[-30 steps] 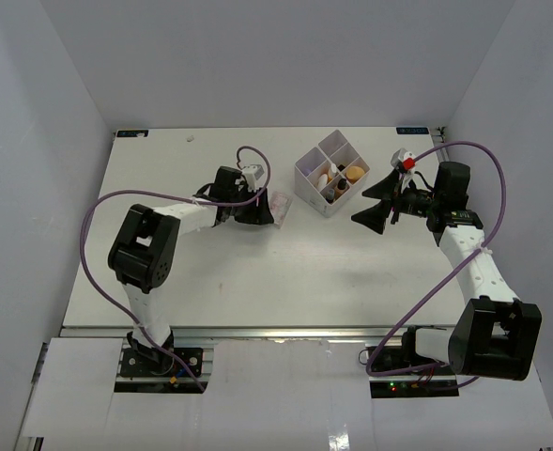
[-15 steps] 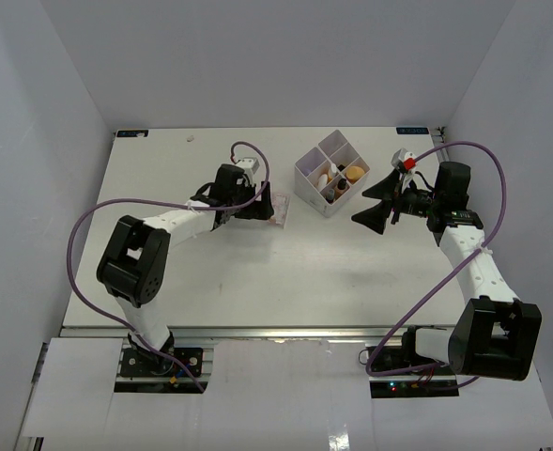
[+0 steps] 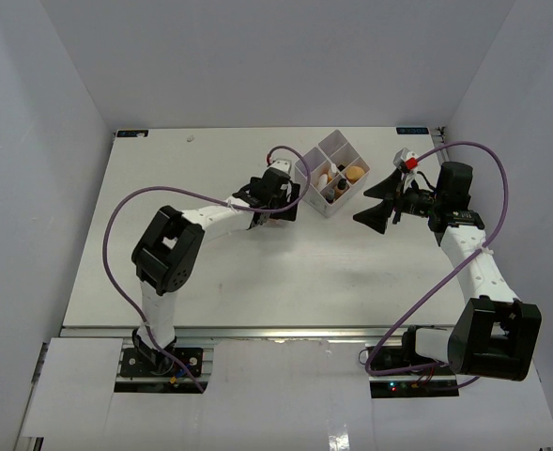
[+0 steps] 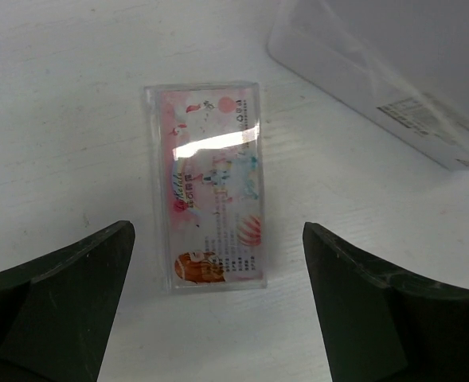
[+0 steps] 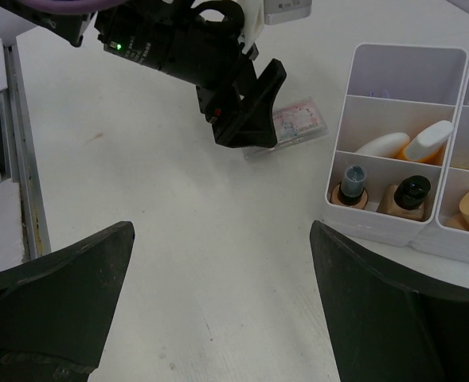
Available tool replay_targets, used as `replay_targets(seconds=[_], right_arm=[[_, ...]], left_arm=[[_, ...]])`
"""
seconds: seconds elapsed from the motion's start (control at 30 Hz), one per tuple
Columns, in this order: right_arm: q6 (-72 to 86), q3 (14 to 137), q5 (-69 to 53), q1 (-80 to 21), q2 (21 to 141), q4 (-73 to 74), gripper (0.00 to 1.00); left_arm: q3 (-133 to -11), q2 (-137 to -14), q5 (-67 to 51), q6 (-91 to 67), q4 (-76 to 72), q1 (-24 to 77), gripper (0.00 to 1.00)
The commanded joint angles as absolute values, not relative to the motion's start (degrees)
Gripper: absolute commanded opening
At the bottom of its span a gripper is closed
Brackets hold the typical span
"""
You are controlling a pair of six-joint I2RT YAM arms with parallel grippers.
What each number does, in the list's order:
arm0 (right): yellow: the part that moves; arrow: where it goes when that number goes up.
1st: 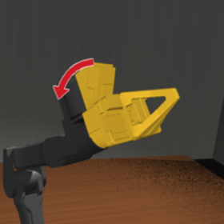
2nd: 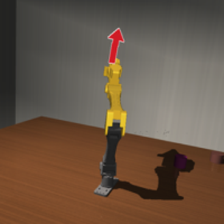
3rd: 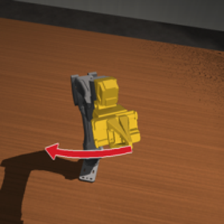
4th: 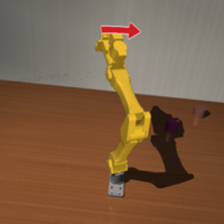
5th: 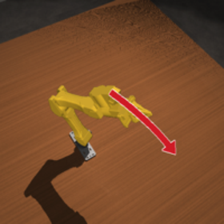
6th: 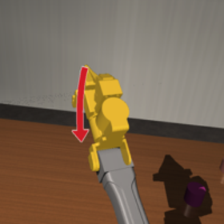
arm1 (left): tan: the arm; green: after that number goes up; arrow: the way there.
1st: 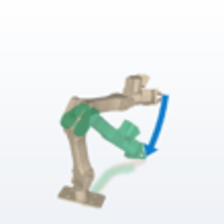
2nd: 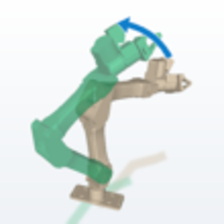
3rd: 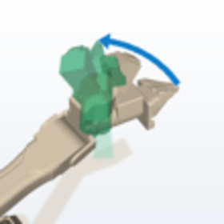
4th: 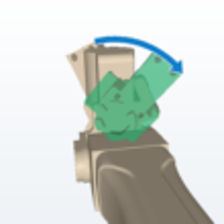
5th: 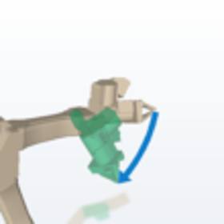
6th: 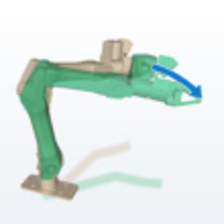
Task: Organize the makeup
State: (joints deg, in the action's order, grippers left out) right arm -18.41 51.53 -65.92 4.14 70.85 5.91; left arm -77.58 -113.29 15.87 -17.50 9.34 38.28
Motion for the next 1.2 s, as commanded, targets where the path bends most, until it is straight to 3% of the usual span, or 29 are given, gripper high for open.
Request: replay_targets(seconds=[0.0, 0.47, 0.73, 0.87, 1.0, 1.17], right_arm=[[-18.2, 51.2, -67.3, 4.6, 70.4, 4.5, 0.98], [-18.2, 51.2, -67.6, 4.7, 70.3, 4.5, 0.98], [-17.9, 51.2, -67.7, 5.0, 70.2, 4.5, 0.98], [-17.7, 51.2, -67.9, 5.3, 70.1, 4.3, 0.98], [-17.2, 51.0, -68.1, 5.2, 70.3, 4.0, 0.98], [-16.3, 51.5, -68.7, 4.4, 71.1, 4.2, 0.98]], left_arm=[[-81.4, -115.7, 21.9, -16.7, 11.5, 38.2, 0.98], [-81.3, -119.0, 18.4, -17.8, 11.8, 38.4, 0.92], [-78.0, -117.1, 17.5, -18.8, 11.4, 38.4, 0.77], [-75.0, -114.8, 17.2, -19.6, 10.8, 38.4, 0.63], [-71.2, -110.5, 16.4, -21.5, 9.7, 38.4, 0.43], [-61.8, -99.3, 12.8, -23.7, 5.1, 38.4, 0.38]])
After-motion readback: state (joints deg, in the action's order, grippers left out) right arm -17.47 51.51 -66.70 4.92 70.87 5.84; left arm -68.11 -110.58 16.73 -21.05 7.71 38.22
